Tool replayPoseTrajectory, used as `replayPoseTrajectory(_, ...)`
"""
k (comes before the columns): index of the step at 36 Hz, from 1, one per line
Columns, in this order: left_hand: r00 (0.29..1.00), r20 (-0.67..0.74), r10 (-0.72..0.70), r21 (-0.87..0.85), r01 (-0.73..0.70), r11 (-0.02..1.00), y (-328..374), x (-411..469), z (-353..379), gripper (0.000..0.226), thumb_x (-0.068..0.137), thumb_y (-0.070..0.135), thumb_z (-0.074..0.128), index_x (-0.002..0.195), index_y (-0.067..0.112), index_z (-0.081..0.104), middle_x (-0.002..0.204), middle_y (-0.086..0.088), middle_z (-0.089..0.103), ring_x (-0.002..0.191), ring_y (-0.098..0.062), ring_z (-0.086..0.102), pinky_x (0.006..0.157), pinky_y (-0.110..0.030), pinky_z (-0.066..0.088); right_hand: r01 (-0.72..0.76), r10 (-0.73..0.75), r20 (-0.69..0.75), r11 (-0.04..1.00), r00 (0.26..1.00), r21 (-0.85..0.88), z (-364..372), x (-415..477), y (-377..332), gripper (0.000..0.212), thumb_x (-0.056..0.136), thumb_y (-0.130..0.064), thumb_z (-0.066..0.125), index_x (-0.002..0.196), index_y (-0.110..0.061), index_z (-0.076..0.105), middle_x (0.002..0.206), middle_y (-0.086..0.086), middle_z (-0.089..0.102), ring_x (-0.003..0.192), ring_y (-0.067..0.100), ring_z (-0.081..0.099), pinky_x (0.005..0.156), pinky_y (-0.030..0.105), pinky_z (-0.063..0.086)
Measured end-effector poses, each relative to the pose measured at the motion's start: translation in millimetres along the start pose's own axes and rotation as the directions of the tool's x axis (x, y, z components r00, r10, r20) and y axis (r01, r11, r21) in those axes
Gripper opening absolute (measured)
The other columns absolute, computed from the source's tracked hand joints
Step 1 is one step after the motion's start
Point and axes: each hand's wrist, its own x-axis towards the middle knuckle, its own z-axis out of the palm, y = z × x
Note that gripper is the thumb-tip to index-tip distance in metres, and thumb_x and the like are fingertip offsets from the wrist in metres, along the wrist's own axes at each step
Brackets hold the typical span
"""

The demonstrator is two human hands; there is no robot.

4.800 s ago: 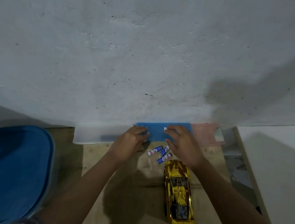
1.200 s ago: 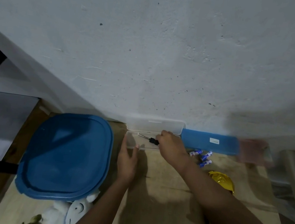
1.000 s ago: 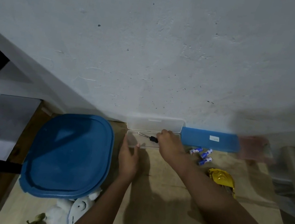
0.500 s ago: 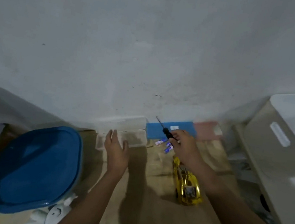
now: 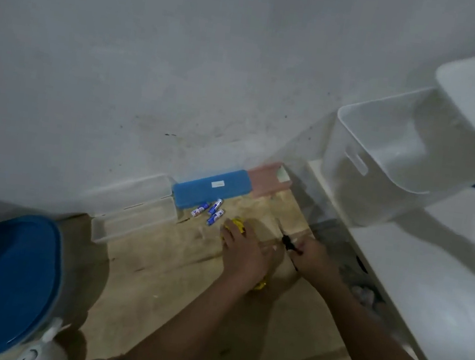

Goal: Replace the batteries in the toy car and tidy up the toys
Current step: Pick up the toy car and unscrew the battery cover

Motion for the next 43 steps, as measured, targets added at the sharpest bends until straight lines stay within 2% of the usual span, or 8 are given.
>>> replayPoseTrajectory(3, 0.998, 0.034, -0.056, 0.086, 0.053, 0.995, 8.5, 5.2, 2.7, 0.089, 0.090, 0.054, 0.049, 0.150, 0.010, -0.001, 0.153, -0.026, -0.017, 0.142, -0.043, -0.006, 0.114, -0.049, 0.016, 0.027, -0.027, -0.019, 1.000, 0.999, 0.013, 2.2, -2.2, 3.6, 0.028, 0.085, -0.010, 0.060, 0.062, -0.016, 0.045, 0.066, 0.001, 0.050, 0.073, 0.021, 0.051, 0.063, 0.026, 0.037)
replayPoseTrajectory(9, 0.984, 0.083, -0.155, 0.149, 0.141, 0.979, 15.2, 11.6, 0.1, 0.099, 0.086, 0.037, 0.066, 0.150, 0.017, -0.007, 0.149, -0.030, -0.023, 0.141, -0.045, 0.001, 0.106, -0.050, 0.033, 0.038, -0.037, -0.031, 0.998, 0.999, 0.043, 3.6, -1.9, 6.9, 0.011, 0.085, -0.011, 0.061, 0.079, -0.002, 0.058, 0.077, 0.013, 0.058, 0.078, 0.027, 0.056, 0.072, 0.033, 0.046)
replayPoseTrajectory(17, 0.988, 0.136, -0.080, -0.010, 0.082, 0.997, -8.3, 0.9, -8.8, 0.093, 0.086, 0.031, 0.065, 0.149, 0.032, -0.003, 0.152, -0.025, -0.014, 0.138, -0.044, 0.013, 0.103, -0.046, 0.036, 0.011, -0.010, -0.028, 1.000, 1.000, 0.027, 6.9, -3.8, 12.5, 0.015, 0.088, -0.013, 0.059, 0.095, -0.001, 0.063, 0.095, 0.015, 0.066, 0.092, 0.027, 0.059, 0.078, 0.031, 0.046)
replayPoseTrajectory(24, 0.997, 0.077, -0.018, -0.280, 0.039, 0.959, -48.0, -8.8, -12.5, 0.087, 0.086, 0.035, 0.065, 0.149, 0.038, 0.005, 0.156, -0.017, -0.002, 0.139, -0.042, 0.015, 0.108, -0.051, 0.028, 0.068, -0.072, -0.022, 0.989, 0.997, -0.133, 6.3, -9.3, 2.1, 0.032, 0.090, -0.014, 0.052, 0.061, -0.018, 0.040, 0.069, 0.001, 0.049, 0.072, 0.022, 0.049, 0.063, 0.029, 0.036)
replayPoseTrajectory(28, 0.999, -0.035, -0.022, -0.466, 0.003, 0.885, -71.6, -18.0, -19.3, 0.088, 0.082, 0.027, 0.071, 0.148, 0.038, 0.014, 0.152, -0.012, 0.015, 0.135, -0.035, 0.027, 0.109, -0.048, 0.032, 0.049, -0.066, -0.090, 0.982, 0.994, -0.182, 7.4, -9.9, -3.3, 0.020, 0.088, -0.013, 0.053, 0.070, -0.011, 0.046, 0.079, 0.006, 0.052, 0.079, 0.027, 0.054, 0.066, 0.032, 0.042)
replayPoseTrajectory(34, 0.989, -0.140, -0.051, -0.726, -0.067, 0.685, -110.5, -30.3, -37.3, 0.087, 0.077, 0.019, 0.075, 0.147, 0.033, 0.024, 0.140, -0.006, 0.042, 0.126, -0.024, 0.046, 0.106, -0.044, 0.040, 0.150, -0.209, -0.192, 0.948, 0.959, -0.281, 15.1, -8.6, -28.1, 0.021, 0.087, -0.012, 0.055, 0.104, 0.000, 0.056, 0.110, 0.018, 0.056, 0.099, 0.033, 0.054, 0.083, 0.040, 0.047)
replayPoseTrajectory(39, 0.998, 0.007, 0.067, -0.983, -0.005, 0.185, -129.6, -49.9, -59.9, 0.076, 0.081, -0.005, 0.062, 0.141, 0.033, 0.035, 0.126, -0.003, 0.058, 0.104, -0.022, 0.062, 0.076, -0.030, 0.056, 0.328, -0.337, 0.121, 0.940, 0.933, 0.092, 22.0, -19.8, -93.7, 0.035, 0.089, -0.017, 0.060, 0.121, -0.008, 0.053, 0.113, 0.010, 0.060, 0.099, 0.021, 0.057, 0.068, 0.010, 0.044)
replayPoseTrajectory(43, 0.986, -0.004, 0.165, -0.998, -0.013, 0.057, -138.5, -61.7, -69.6, 0.081, 0.072, -0.003, 0.066, 0.139, 0.035, 0.040, 0.131, -0.016, 0.055, 0.115, -0.038, 0.056, 0.098, -0.053, 0.042, 0.305, -0.404, 0.323, 0.899, 0.856, 0.315, 26.0, -36.8, -137.3, 0.044, 0.092, -0.027, 0.056, 0.134, -0.019, 0.044, 0.113, -0.001, 0.053, 0.103, 0.008, 0.049, 0.067, 0.008, 0.041)
